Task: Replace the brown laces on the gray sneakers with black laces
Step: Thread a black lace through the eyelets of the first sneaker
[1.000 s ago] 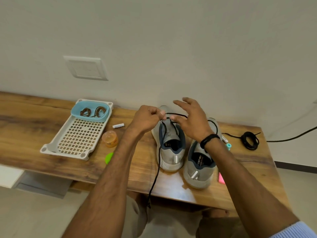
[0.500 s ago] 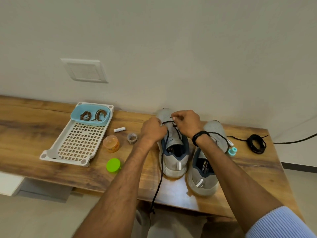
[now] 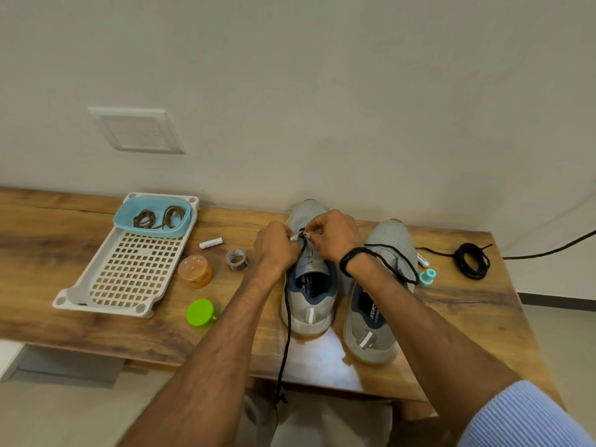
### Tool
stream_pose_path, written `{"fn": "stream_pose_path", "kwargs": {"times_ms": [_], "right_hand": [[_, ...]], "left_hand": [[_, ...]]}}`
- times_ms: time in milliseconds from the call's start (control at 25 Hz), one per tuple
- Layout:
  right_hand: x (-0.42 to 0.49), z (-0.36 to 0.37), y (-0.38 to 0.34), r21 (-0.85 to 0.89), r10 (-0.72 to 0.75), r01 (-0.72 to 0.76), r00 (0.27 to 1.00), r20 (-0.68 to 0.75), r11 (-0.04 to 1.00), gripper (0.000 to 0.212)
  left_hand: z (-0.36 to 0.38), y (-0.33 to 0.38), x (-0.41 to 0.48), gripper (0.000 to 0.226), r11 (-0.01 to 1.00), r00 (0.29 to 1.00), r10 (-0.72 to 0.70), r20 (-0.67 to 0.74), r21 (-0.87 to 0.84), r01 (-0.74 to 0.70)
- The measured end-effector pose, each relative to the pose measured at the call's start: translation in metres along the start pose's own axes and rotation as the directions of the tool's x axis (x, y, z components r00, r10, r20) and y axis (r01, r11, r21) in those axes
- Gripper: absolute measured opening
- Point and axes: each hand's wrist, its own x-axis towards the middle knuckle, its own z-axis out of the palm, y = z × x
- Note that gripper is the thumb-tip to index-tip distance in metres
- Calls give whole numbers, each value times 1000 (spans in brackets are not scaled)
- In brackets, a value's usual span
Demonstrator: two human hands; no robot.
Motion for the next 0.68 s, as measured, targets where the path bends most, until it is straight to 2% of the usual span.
{"fn": "stream_pose_path", "kwargs": {"times_ms": [160,280,360,680], "right_hand": [[-8,-2,7,-4,28,-28,1000,-2,1000,14],[-14,1,10,14,20,-20,1000,13,1000,13],[-16,2,10,12,32,-32,999,22,999,14],[-18,11,6,76,51,-45,996,-72,996,14]], "left_hand": [[0,-1,0,18,997,1000,7,5,-79,-7],[-1,-1,-2,8,976,997,-60,45,-207,68],[-2,-1,-2,9,960,994,-96,60,-259,109],[-2,-9,6,10,888,977,-189,95,-407,211]]}}
